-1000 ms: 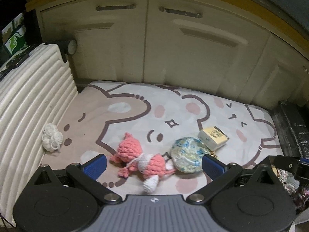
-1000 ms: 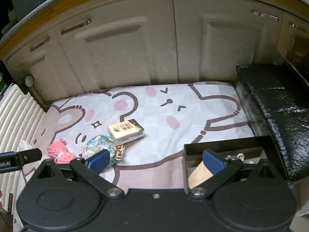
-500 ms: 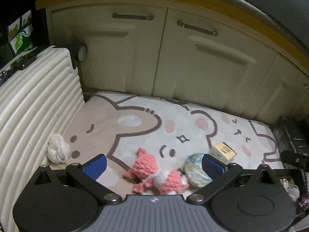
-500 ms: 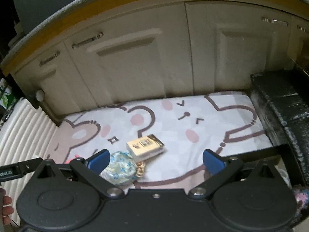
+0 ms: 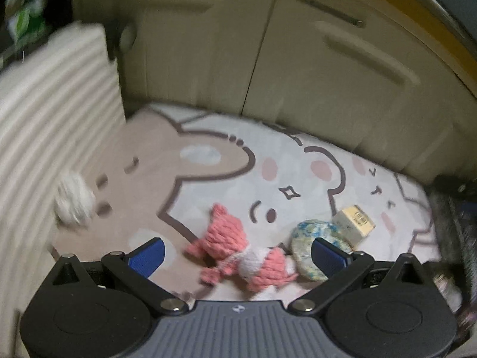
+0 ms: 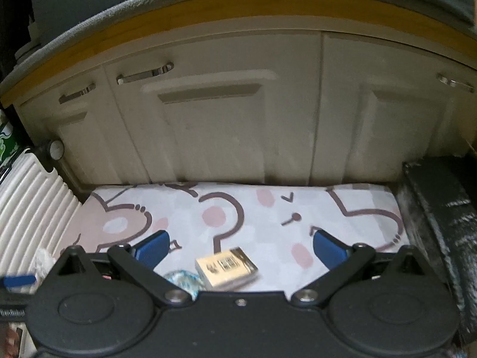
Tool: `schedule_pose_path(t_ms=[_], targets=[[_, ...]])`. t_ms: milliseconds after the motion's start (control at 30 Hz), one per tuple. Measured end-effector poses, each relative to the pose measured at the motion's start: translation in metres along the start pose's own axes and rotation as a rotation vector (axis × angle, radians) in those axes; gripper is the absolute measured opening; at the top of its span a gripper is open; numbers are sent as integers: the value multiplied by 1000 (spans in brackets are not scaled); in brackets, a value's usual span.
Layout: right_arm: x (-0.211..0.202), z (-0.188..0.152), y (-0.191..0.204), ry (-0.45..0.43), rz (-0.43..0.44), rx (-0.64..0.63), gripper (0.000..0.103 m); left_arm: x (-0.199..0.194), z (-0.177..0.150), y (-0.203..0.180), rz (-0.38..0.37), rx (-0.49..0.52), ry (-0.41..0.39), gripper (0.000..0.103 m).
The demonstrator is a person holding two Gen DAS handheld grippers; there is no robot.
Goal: Organize objects
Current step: 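Grasp the pink crochet doll with the left tool while the right tool grasps the tissue pack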
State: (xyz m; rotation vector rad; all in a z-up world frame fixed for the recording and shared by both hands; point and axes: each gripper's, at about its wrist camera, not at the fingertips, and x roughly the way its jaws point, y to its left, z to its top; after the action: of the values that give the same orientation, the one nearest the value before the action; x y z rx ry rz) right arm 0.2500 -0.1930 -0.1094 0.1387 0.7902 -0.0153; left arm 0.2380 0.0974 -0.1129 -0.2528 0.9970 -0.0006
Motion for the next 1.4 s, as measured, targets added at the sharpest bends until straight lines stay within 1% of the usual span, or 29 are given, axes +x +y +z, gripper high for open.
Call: schedule_pose_path(t_ms=[33,67,100,167,233,267,300,400,500,600,700,800,1033,1133,1167,1233,1333,1400], targets=[[7,2,1,13,0,2,103,3,0,0,-8,-18,12,96],[13,2,3,17,-3,2,103,7,-1,-1,-13,-30,24,89],[18,2,4,19,-5,-3,103,11,-2,-1,-15,-43,38,86],[29,2,6,24,-10,-21,103,19,-4,0,-13,-89,64,75],[40,0,6,24,-7,-36,103,26,-7,1,-32,-158,91,68],[45,-1,5,13,-8,-39,103,30,-9,1,-46,-199,106,66],[50,-2,3,4,-5,-38,103,34,-11,2,-58,-247,118,66],[69,-7,-2,24,47,-46,94,42,-13,3,-62,-339,121,66],[85,-13,-6,39,108,-48,94,50,-13,9,-51,-426,110,65],[100,-21,-9,61,149,-42,92,59,-16,16,-37,-499,106,61],[113,-28,-14,90,168,-44,87,70,-21,22,-10,-560,116,56],[125,-34,-20,118,186,-46,87,79,-25,28,-19,-635,129,56],[144,-43,-26,159,273,-36,87,91,-30,33,-29,-766,110,56],[151,-49,-25,191,307,-38,87,95,-30,31,4,-748,99,54],[153,-51,-24,199,308,-43,86,96,-30,31,10,-745,96,51],[155,-53,-23,213,305,-46,82,96,-29,31,26,-741,97,46],[154,-51,-20,234,317,-64,80,96,-27,30,16,-718,101,43],[153,-51,-17,244,302,-84,80,96,-25,27,9,-684,106,41]])
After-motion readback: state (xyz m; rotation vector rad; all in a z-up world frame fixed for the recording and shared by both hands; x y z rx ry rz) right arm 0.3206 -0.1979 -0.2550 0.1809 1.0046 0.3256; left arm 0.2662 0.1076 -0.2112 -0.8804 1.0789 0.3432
